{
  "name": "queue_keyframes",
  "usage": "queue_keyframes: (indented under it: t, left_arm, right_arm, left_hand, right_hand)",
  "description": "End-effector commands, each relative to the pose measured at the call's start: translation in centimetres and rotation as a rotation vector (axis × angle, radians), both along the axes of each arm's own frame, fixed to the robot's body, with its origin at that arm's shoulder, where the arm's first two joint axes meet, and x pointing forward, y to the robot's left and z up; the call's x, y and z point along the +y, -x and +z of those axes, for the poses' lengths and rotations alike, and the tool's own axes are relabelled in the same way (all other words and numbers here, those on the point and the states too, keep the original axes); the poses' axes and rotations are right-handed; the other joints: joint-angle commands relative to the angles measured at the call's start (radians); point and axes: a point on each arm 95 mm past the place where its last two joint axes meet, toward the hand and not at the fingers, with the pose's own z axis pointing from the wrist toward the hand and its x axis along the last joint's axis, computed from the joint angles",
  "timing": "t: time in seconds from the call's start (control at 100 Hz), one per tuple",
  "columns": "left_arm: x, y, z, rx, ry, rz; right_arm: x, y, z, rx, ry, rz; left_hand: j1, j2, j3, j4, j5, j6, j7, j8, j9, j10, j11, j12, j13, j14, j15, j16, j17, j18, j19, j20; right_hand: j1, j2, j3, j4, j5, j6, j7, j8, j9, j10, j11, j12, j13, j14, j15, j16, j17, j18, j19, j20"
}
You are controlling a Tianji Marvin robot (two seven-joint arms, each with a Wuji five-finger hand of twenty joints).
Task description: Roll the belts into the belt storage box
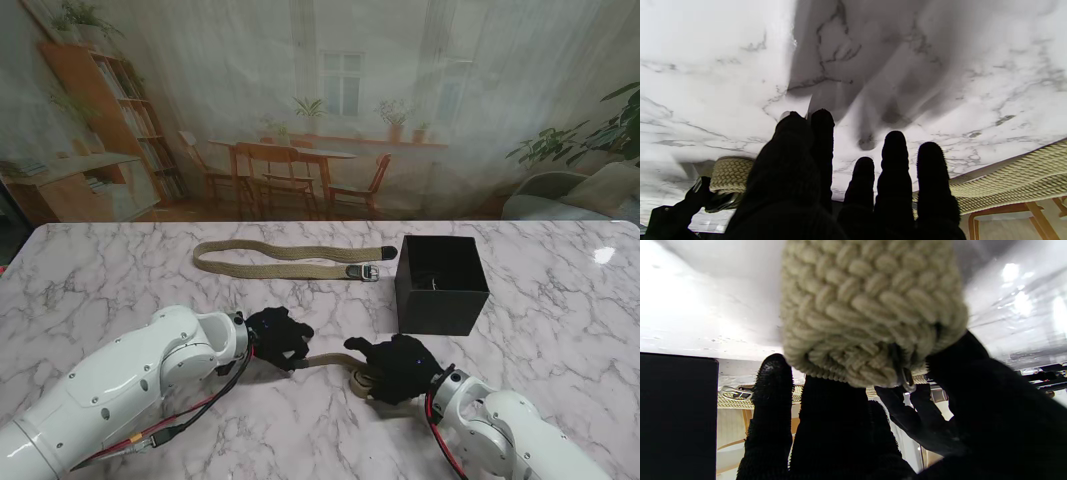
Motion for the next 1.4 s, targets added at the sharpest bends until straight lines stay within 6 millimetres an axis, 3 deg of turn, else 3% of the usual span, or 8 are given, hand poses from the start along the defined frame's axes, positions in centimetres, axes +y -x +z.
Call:
queue_keyframes:
  t: [0.0,0.4,0.52,0.72,0.95,1.15,1.27,1.39]
  left_arm:
    - [-0.2,0.4,-0.1,0.013,-0.001,-0.015]
    - [-1.4,2.3,-0.2,0.068,0.060,-0.061]
    - [-1.9,2.8,-0.3,0.092,0.085,-0.072]
    - [-3.0,3.5,-0.7,0.142,0.120,-0.089]
    - [-3.8,4.1,-1.1,0.188,0.147,-0.095]
    - [-4.3,4.3,-1.6,0.211,0.164,-0.090]
    - [-4.5,4.1,-1.9,0.235,0.166,-0.081]
    - [-4.5,3.9,-2.2,0.249,0.151,-0.079]
  right_arm:
    - [-0.1,0.4,-1.2,0.034,0.022,-0.018]
    - [0.7,-0.1,-1.2,0.062,0.026,-0.095]
    - [1.1,0.1,-0.7,0.069,0.035,-0.102]
    - [1.6,0.1,-0.6,0.081,0.046,-0.104]
    - [1.9,0.0,-0.7,0.089,0.051,-0.099]
    - [2.1,-0.1,-0.8,0.096,0.046,-0.095]
    - [2.2,-0.1,-0.7,0.103,0.040,-0.079]
    - [2.2,-0.1,-0.7,0.115,0.024,-0.069]
  left_hand:
    - [0.040,-0.026,0.031,0.015,0.037,-0.041,0.020,0.016,0.019,-0.011,-0.002,0.016,-0.016,-0.009,-0.015,-0.008,-0.013,0.000,0.018,0.016]
    - [0.029,-0.035,0.049,0.011,0.046,-0.062,0.010,0.024,0.118,-0.025,0.113,0.183,-0.024,-0.020,0.053,0.113,-0.002,-0.016,0.110,0.118]
    - [0.031,-0.034,0.050,0.011,0.045,-0.061,0.010,0.025,0.144,-0.029,0.121,0.197,0.004,-0.021,0.067,0.128,0.007,-0.014,0.118,0.126]
    - [0.035,-0.031,0.052,0.012,0.044,-0.059,0.009,0.025,0.208,-0.043,0.146,0.221,0.061,-0.017,0.099,0.157,0.025,-0.006,0.133,0.136]
    - [0.036,-0.020,0.050,0.013,0.031,-0.061,0.008,0.029,0.278,-0.053,0.169,0.240,0.119,-0.006,0.131,0.185,0.043,0.001,0.156,0.146]
    - [0.020,0.002,0.023,0.010,0.034,-0.049,-0.026,-0.019,0.310,-0.055,0.145,0.224,0.143,0.010,0.146,0.205,0.048,0.005,0.178,0.154]
    - [-0.078,0.018,-0.028,0.009,0.012,-0.039,-0.277,-0.220,0.316,-0.054,0.133,0.209,0.144,0.017,0.154,0.217,0.045,0.005,0.190,0.160]
    - [-0.150,0.069,-0.039,0.006,0.011,-0.007,-0.454,-0.287,0.321,-0.054,0.100,0.175,0.141,0.026,0.141,0.204,0.043,0.007,0.186,0.156]
  right_hand:
    - [0.149,0.078,0.061,0.038,-0.035,0.001,0.018,0.026,0.118,-0.094,0.117,0.055,0.076,0.016,0.059,0.001,0.005,0.015,0.024,-0.006]
    - [0.088,0.168,0.012,0.085,0.059,0.008,0.031,0.045,0.149,-0.055,0.119,0.063,0.097,0.066,0.082,0.011,0.010,0.037,0.056,0.006]
    - [0.084,0.179,0.007,0.097,0.075,-0.059,0.029,0.054,0.183,-0.060,0.141,0.077,0.117,0.073,0.124,0.030,0.016,0.052,0.077,0.018]
    - [0.121,0.201,-0.002,0.106,0.069,-0.356,0.034,0.069,0.208,-0.054,0.134,0.085,0.126,0.085,0.150,0.038,0.017,0.066,0.092,0.029]
    - [0.156,0.219,-0.012,0.104,0.206,-0.570,0.060,0.096,0.203,-0.034,0.094,0.090,0.113,0.096,0.140,0.032,0.011,0.071,0.090,0.033]
    - [0.105,0.244,-0.034,0.133,0.403,-0.518,0.057,0.079,0.125,0.002,-0.016,0.057,0.071,0.095,0.080,0.006,-0.008,0.063,0.067,0.034]
    - [0.066,0.281,-0.023,0.183,0.365,-0.408,0.049,0.052,0.074,0.000,-0.038,0.023,0.038,0.085,0.023,-0.024,-0.027,0.056,0.034,0.021]
    - [0.025,0.324,-0.042,0.203,0.340,-0.357,0.028,0.080,0.050,0.004,-0.036,0.010,0.018,0.087,0.003,-0.037,-0.045,0.062,0.020,0.014]
